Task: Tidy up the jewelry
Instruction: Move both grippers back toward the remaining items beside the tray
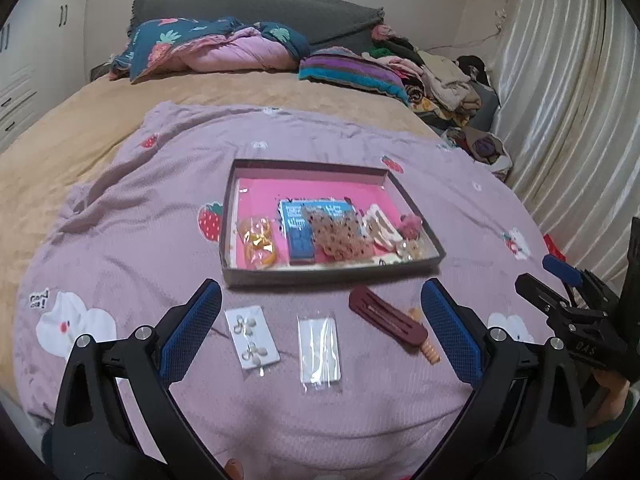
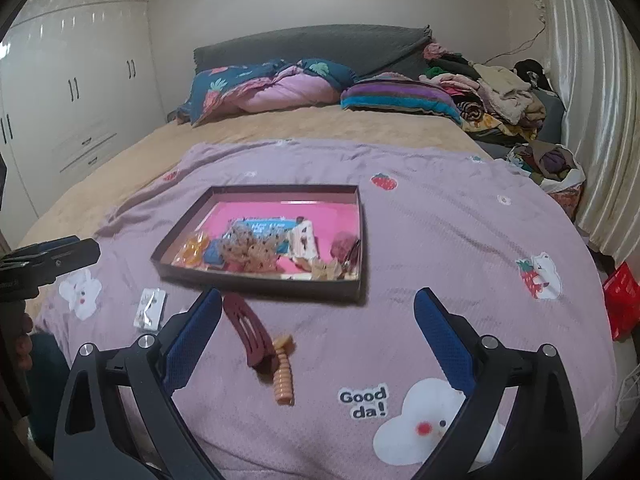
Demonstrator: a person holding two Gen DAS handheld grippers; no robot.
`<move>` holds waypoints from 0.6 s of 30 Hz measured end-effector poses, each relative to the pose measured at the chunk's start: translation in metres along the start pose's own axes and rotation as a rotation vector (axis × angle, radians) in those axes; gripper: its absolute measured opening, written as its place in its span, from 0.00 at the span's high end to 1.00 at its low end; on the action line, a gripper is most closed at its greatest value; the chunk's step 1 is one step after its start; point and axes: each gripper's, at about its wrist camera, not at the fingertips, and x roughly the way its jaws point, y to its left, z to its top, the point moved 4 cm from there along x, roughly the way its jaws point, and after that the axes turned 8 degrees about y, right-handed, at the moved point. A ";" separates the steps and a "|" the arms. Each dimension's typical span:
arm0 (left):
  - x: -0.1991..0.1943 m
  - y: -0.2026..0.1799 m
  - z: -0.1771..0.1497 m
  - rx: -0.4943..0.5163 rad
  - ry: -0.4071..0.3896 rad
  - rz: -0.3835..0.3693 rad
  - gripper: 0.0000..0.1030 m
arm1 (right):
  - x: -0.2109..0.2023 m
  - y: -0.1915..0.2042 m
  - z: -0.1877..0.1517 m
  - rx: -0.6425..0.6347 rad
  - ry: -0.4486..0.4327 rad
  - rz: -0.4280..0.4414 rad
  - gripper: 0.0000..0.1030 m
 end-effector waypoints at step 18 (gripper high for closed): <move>0.026 -0.005 -0.043 0.036 0.111 -0.029 0.09 | 0.016 0.007 -0.039 -0.039 0.083 -0.018 0.07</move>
